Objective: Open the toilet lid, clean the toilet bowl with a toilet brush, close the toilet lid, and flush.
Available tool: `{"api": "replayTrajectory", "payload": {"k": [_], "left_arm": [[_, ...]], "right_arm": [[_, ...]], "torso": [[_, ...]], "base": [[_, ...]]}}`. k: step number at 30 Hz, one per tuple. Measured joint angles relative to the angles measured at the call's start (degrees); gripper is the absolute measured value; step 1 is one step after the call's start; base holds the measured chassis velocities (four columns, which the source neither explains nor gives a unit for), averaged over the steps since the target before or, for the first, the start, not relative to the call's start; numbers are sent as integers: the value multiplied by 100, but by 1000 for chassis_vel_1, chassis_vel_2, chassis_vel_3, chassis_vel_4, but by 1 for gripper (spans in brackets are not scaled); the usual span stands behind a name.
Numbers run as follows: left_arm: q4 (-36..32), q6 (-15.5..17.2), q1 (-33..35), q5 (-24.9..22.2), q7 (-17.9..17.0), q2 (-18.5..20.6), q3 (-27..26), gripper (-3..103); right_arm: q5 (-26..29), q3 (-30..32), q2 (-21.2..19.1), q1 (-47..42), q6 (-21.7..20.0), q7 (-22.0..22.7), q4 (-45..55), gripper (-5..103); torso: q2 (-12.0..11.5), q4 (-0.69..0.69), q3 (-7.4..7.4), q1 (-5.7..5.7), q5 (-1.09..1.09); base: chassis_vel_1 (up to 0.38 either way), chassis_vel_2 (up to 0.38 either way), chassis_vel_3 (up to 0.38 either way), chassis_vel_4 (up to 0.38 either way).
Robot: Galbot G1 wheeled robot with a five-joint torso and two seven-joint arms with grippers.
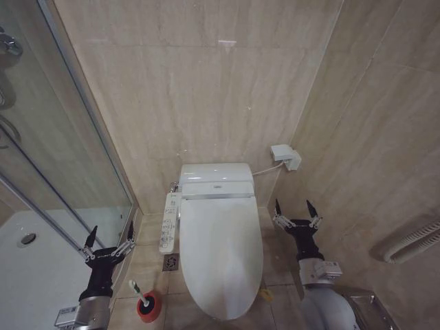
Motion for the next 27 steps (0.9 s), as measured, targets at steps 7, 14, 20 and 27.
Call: {"api": "replayTrajectory", "payload": {"k": [7,14,20,27], "left_arm": [[24,120,20,-2,170,-24,-36,100],[343,182,-198,221,226,-120,-59,100],[412,209,-253,271,299,-188,2,100],[378,421,-278,80,186,-275,119,100]], "right_arm": [[0,0,0,0,0,0,0,100],[0,0,0,0,0,0,0,100],[0,0,0,0,0,0,0,100],[0,0,0,0,0,0,0,100]], "torso": [[0,0,0,0,0],[0,-1,0,0,-1],[0,0,0,0,0],[1,0,0,0,0]], "base": [[0,0,0,0],[0,0,0,0],[0,0,0,0],[0,0,0,0]]}}
